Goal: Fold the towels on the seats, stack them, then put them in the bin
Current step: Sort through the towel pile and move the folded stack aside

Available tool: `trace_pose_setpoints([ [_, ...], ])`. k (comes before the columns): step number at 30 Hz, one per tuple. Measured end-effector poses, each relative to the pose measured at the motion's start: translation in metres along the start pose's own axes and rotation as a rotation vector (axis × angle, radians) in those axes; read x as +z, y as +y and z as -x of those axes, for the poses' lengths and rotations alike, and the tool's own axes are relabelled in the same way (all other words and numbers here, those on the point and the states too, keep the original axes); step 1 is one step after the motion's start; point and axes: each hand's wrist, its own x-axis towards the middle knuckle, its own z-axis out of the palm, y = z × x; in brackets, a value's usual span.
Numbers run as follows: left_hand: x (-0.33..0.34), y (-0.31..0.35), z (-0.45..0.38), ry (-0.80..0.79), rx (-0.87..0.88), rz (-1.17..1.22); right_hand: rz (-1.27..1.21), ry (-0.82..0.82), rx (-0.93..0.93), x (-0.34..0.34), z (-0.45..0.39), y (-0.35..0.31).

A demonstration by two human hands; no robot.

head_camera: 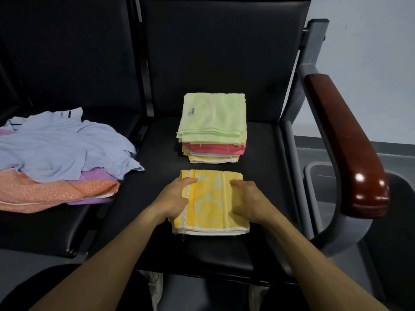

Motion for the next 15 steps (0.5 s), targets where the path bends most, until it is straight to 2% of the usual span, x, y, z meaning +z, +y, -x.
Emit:
trace_pose_setpoints([
  [4, -0.001, -0.002, -0.002, 0.075, 0.006, -0.003, -0.002, 0.019, 0.003, 0.001, -0.001, -0.001],
  [6, 0.003, -0.003, -0.002, 0.097, -0.005, -0.169, 0.069, 0.029, 0.016, 0.003, 0.001, -0.002],
  [8, 0.009, 0.001, 0.0, 0.208, 0.011, -0.376, 0.185, 0.176, -0.012, 0.008, 0.002, -0.006],
  [10, 0.018, 0.007, -0.001, 0.276, 0.114, -0.434, 0.32, 0.362, -0.122, 0.016, 0.0, -0.015],
  [11, 0.023, 0.009, -0.002, 0.253, 0.16, -0.427, 0.365, 0.387, -0.182, 0.022, -0.002, -0.02],
  [13, 0.036, 0.007, -0.007, 0.155, 0.189, -0.456, 0.408, 0.279, -0.254, 0.039, -0.008, -0.028],
  [15, 0.046, -0.003, -0.014, 0.076, 0.161, -0.555, 0.463, 0.14, -0.232, 0.056, -0.015, -0.024],
])
